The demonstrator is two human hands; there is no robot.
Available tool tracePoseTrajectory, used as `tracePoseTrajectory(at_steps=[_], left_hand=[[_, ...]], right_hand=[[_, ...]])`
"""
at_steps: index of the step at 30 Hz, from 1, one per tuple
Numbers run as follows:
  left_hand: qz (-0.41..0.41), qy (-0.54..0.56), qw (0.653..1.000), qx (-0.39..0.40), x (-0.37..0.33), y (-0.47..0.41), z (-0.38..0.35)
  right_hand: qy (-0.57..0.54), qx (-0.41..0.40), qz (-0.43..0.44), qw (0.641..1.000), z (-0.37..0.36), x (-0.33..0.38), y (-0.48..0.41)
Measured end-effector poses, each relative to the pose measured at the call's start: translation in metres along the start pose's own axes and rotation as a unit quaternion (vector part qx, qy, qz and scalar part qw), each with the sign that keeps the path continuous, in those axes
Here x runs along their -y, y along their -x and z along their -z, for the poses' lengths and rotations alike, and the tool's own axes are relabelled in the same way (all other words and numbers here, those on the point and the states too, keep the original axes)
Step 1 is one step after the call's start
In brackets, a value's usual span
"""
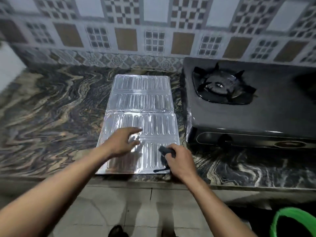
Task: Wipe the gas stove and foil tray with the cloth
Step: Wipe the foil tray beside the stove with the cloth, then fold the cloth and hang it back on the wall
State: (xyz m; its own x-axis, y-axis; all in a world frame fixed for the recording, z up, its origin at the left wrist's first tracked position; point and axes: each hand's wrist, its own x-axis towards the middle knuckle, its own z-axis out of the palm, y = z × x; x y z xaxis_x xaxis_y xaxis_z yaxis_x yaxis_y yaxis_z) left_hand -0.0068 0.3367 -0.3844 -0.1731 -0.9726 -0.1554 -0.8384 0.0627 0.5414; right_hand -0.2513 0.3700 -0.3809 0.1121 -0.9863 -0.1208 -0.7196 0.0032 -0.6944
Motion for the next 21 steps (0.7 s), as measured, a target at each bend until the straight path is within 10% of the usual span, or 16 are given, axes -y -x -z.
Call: tracePoseTrajectory(at_steps=[5, 15, 21], left_hand=[[-0.003, 0.213, 0.974, 0.078, -0.062, 0.011, -0.001], [-0.041, 0.353, 0.933, -0.066, -0.135, 0.014, 0.068], [-0.028, 0.439, 0.896, 0.054, -0.156, 0.023, 0.112]], right_hand=[[-0.229, 0.063, 0.026, 0.971, 0.046, 0.028, -0.005], [-0.411, 0.102, 0.098, 0.901, 0.096, 0.047, -0.024], [-0.474, 0.066, 0.103, 0.872, 0.117, 0.059, -0.035]])
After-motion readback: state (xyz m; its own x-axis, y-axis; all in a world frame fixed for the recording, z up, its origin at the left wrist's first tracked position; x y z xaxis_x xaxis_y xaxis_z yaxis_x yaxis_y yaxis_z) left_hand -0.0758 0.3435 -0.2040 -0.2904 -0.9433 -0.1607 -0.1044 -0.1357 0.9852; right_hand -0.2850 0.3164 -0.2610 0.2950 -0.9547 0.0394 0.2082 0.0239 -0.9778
